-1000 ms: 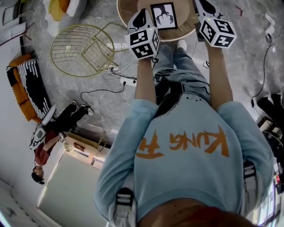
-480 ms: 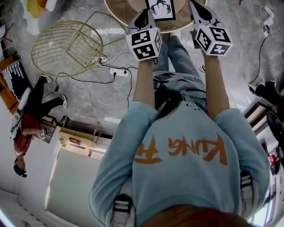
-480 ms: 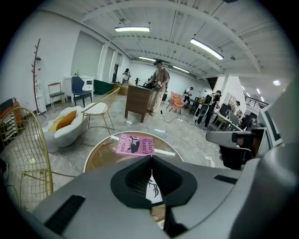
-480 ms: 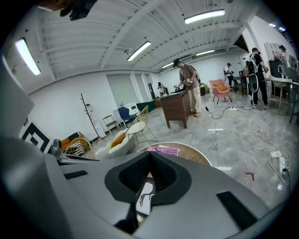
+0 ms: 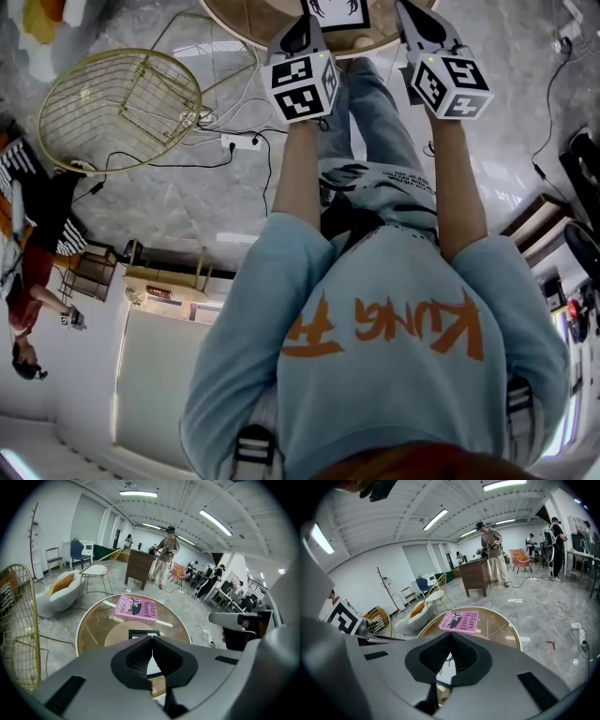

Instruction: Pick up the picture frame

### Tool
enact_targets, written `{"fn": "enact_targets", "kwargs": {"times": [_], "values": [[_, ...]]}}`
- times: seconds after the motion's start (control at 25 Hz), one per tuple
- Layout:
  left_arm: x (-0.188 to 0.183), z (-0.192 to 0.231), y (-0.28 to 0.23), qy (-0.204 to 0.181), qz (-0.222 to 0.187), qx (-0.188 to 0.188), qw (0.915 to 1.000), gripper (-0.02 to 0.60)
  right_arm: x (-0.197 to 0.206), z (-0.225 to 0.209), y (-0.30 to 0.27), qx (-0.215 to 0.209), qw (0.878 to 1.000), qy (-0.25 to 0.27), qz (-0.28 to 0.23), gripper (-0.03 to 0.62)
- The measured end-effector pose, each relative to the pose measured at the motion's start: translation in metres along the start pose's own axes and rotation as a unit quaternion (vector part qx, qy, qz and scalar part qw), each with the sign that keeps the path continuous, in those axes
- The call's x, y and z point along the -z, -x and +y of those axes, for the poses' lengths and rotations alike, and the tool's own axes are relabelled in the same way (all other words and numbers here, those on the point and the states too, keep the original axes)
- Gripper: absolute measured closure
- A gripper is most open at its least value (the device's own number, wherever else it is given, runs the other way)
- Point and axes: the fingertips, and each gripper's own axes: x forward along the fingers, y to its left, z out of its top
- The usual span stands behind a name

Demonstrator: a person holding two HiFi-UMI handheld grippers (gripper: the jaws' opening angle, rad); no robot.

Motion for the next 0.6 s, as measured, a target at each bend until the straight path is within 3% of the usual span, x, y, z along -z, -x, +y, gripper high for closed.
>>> {"fn": "enact_targets", "kwargs": {"times": [0.6], "values": [[0.060, 0.038, -0.075, 0.027, 0.046, 0.002, 0.9986, 0.561, 0.085, -0.023, -0.069, -0.016, 0.998, -0.001, 0.065, 0.595]]}}
